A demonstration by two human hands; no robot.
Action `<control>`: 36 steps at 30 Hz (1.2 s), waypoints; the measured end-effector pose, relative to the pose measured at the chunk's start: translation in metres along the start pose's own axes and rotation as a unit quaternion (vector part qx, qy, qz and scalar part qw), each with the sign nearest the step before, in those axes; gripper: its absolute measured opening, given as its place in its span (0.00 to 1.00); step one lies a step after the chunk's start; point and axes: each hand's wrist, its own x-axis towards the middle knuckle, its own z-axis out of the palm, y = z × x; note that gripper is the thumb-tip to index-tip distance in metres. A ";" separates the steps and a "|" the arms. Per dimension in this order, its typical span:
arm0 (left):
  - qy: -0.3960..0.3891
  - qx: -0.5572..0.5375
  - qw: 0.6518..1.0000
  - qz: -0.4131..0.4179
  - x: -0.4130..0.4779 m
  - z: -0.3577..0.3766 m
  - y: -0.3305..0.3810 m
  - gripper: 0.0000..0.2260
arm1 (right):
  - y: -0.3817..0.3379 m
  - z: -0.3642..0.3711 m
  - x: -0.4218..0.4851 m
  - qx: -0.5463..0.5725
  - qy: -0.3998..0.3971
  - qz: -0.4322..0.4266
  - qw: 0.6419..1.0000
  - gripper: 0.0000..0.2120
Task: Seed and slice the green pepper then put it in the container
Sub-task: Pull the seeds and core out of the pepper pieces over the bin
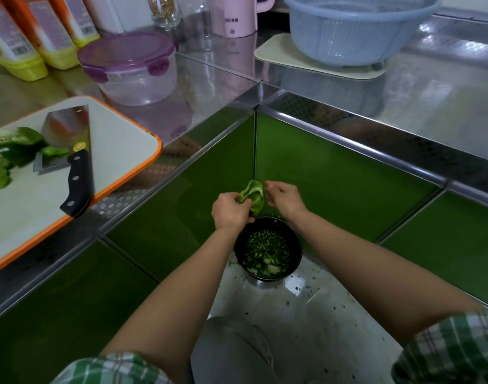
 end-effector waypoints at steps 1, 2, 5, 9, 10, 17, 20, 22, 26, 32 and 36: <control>0.005 0.039 0.999 0.007 0.000 0.002 0.001 0.05 | -0.003 0.002 -0.003 0.022 -0.040 0.009 0.999 0.16; 0.020 0.081 0.996 0.010 0.002 0.002 0.000 0.06 | -0.004 0.004 -0.006 0.041 -0.082 0.021 0.996 0.19; 0.079 0.156 0.984 -0.016 0.002 -0.004 -0.001 0.08 | -0.003 0.000 -0.008 0.057 -0.138 0.040 0.988 0.25; 0.062 0.176 0.982 0.038 -0.004 -0.002 0.004 0.06 | 0.000 -0.006 -0.006 0.065 -0.136 0.065 0.986 0.30; 0.038 0.182 0.980 0.064 -0.006 0.002 0.006 0.06 | 0.000 -0.006 -0.005 0.074 -0.151 0.076 0.983 0.31; 0.043 0.315 0.946 0.066 -0.006 -0.002 0.004 0.09 | -0.002 -0.020 -0.007 0.053 -0.169 0.076 0.981 0.35; 0.030 0.346 0.929 0.128 -0.013 0.003 0.008 0.08 | -0.003 -0.020 -0.006 0.030 -0.159 0.096 0.982 0.35; 0.013 0.387 0.907 0.166 -0.016 0.009 0.010 0.08 | -0.007 -0.017 -0.008 0.052 -0.185 0.101 0.976 0.34; 0.010 0.406 0.903 0.140 -0.009 0.002 0.004 0.06 | -0.006 -0.025 -0.011 0.037 -0.191 0.083 0.977 0.34; -0.032 0.370 0.913 0.171 -0.013 0.006 0.011 0.10 | -0.007 -0.025 -0.014 -0.004 -0.179 0.067 0.982 0.31; -0.010 0.392 0.909 0.142 -0.013 0.006 0.012 0.10 | -0.012 -0.023 -0.016 -0.112 -0.150 0.041 0.982 0.32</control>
